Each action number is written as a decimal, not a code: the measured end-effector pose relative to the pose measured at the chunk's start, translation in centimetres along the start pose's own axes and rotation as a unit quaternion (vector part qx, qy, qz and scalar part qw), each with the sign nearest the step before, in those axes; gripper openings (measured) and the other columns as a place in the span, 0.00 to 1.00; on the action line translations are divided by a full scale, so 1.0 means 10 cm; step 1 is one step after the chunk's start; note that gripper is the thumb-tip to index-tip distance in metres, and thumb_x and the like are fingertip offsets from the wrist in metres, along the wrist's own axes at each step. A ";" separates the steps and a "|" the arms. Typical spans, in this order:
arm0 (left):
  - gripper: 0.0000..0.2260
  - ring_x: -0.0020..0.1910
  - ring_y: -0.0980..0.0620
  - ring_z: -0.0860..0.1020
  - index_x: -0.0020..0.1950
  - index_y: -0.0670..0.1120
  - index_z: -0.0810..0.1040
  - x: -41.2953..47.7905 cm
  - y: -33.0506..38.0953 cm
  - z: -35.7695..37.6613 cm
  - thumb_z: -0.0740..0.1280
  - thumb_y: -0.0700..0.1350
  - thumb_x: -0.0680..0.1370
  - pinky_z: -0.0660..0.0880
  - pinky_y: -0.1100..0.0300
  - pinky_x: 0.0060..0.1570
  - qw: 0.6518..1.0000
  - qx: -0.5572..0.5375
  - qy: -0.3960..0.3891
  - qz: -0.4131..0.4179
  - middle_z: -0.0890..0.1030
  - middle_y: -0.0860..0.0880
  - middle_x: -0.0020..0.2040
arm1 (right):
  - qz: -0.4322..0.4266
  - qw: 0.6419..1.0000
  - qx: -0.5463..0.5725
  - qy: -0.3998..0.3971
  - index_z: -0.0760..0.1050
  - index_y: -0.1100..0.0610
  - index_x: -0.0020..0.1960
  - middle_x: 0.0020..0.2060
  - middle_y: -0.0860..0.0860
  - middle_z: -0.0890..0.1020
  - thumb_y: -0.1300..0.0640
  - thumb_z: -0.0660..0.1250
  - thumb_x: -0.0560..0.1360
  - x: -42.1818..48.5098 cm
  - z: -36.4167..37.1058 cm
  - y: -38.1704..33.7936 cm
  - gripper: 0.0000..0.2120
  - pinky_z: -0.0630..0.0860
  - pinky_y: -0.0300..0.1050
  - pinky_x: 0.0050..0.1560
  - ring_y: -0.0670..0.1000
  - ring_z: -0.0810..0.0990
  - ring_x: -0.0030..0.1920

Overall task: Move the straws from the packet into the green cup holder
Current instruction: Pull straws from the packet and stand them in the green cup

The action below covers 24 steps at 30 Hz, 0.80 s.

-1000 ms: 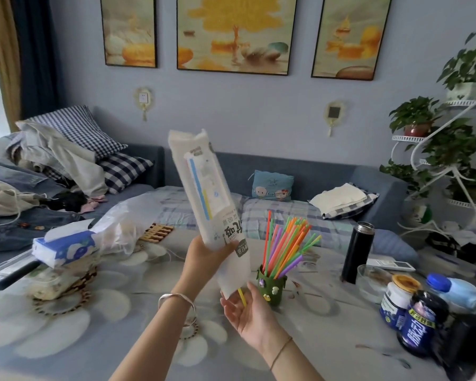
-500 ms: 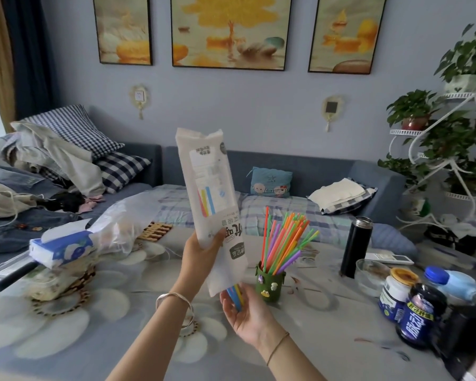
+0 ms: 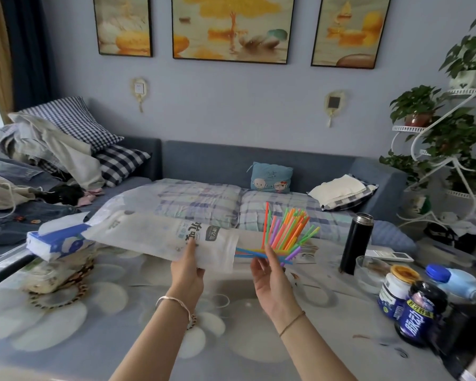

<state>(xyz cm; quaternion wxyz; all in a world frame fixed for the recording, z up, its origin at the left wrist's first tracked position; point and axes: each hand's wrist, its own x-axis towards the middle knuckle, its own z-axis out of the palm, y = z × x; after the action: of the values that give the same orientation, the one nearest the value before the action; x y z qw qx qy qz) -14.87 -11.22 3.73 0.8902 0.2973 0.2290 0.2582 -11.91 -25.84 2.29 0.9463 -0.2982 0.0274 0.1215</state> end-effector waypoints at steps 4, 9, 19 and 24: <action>0.17 0.42 0.53 0.79 0.64 0.42 0.74 -0.02 -0.15 0.02 0.69 0.43 0.76 0.79 0.65 0.32 1.000 -0.008 0.004 -0.029 0.81 0.48 0.46 | -0.031 0.981 -0.190 -0.016 0.78 0.59 0.47 0.37 0.53 0.78 0.57 0.64 0.77 0.04 0.07 0.03 0.06 0.79 0.39 0.33 0.48 0.77 0.37; 0.18 0.42 0.54 0.79 0.65 0.42 0.73 0.01 -0.20 0.00 0.68 0.44 0.77 0.78 0.62 0.38 0.998 -0.036 0.030 -0.037 0.80 0.48 0.51 | -0.179 0.930 -0.320 0.029 0.75 0.58 0.38 0.23 0.51 0.70 0.51 0.59 0.79 0.11 0.07 -0.05 0.16 0.67 0.37 0.21 0.46 0.69 0.22; 0.17 0.40 0.53 0.78 0.65 0.38 0.73 0.04 -0.42 0.04 0.67 0.42 0.78 0.79 0.64 0.28 0.995 -0.053 0.040 -0.077 0.80 0.47 0.46 | -0.152 0.905 -0.397 0.003 0.76 0.58 0.38 0.27 0.53 0.75 0.52 0.67 0.75 0.25 0.04 -0.08 0.12 0.66 0.36 0.22 0.44 0.69 0.19; 0.18 0.40 0.53 0.78 0.65 0.39 0.73 0.16 -0.49 -0.03 0.68 0.42 0.77 0.76 0.60 0.40 0.995 -0.033 0.064 -0.070 0.80 0.45 0.53 | -0.222 0.892 -0.393 0.005 0.74 0.60 0.33 0.22 0.49 0.73 0.51 0.61 0.78 0.33 0.02 -0.39 0.18 0.63 0.33 0.18 0.42 0.67 0.18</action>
<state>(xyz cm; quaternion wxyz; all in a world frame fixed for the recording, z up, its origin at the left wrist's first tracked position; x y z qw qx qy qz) -12.24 -13.49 -0.11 0.8991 0.2337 0.2966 0.2216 -7.73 -28.13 4.20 0.7538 -0.6450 -0.0851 -0.0920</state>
